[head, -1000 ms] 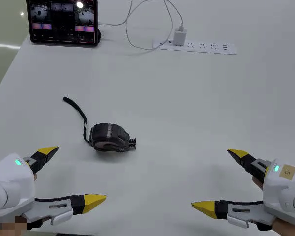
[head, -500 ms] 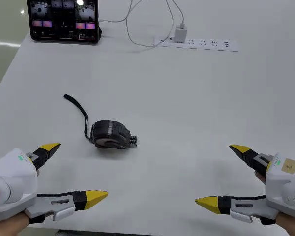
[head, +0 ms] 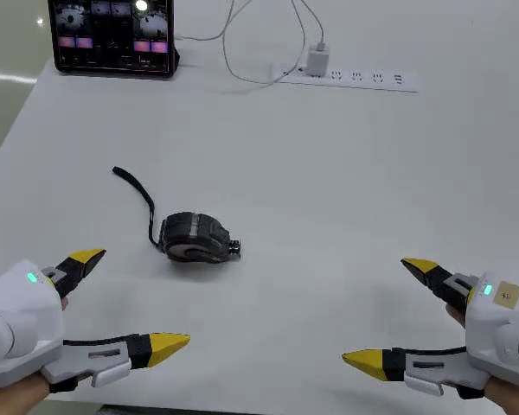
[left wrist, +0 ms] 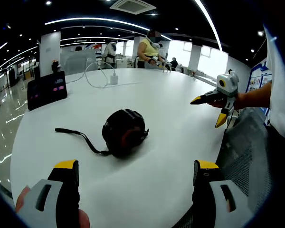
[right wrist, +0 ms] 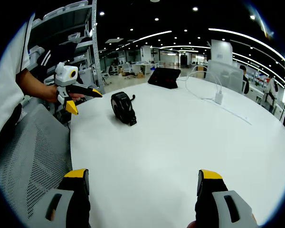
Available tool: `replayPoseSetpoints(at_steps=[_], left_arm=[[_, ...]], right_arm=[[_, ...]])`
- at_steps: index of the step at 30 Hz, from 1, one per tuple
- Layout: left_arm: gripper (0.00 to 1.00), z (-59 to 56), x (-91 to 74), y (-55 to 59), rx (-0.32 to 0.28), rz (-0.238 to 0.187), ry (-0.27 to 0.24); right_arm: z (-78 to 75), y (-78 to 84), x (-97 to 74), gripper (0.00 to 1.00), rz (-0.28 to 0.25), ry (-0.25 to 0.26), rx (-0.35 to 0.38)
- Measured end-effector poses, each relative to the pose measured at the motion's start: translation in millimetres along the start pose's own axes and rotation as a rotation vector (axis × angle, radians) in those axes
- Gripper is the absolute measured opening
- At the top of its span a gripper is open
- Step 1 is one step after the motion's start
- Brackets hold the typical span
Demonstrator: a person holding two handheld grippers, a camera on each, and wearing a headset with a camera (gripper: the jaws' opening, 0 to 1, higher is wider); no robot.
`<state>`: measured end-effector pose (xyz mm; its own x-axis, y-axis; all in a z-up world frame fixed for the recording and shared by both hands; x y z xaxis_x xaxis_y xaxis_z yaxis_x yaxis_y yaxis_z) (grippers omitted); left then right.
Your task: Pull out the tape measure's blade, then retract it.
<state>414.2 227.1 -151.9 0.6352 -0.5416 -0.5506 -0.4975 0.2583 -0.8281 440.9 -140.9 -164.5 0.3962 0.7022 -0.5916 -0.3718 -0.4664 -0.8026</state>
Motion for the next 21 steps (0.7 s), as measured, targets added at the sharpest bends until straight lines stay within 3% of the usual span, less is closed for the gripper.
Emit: replayPoseSetpoints(at_steps=[11, 17, 21], left_arm=[[0.99, 0.2, -0.2, -1.1, 0.031, -0.007, -0.017], [0.94, 0.3, -1.9, -0.6, 0.009, -0.002, -0.018], [0.98, 0.2, -1.6, -0.8, -0.002, -0.005, -0.015]], right_arm=[[1.0, -0.4, 1.1, 0.92, 0.000, -0.006, 0.004], [1.6, -1.1, 2.1, 0.92, -0.001, -0.010, 0.007], [1.9, -1.0, 2.5, 0.92, -0.001, -0.012, 0.006]])
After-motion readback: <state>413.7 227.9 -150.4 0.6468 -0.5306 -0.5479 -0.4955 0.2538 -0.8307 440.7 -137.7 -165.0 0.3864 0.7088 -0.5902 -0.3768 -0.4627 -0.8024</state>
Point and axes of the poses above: the centre of the closed fingertips' face, and the gripper's own axes: x roughly forward along the fingers, z roughly to its left, y roughly out of its underside, the point moved 9 cm from there along -x, roughly backward along the fingers
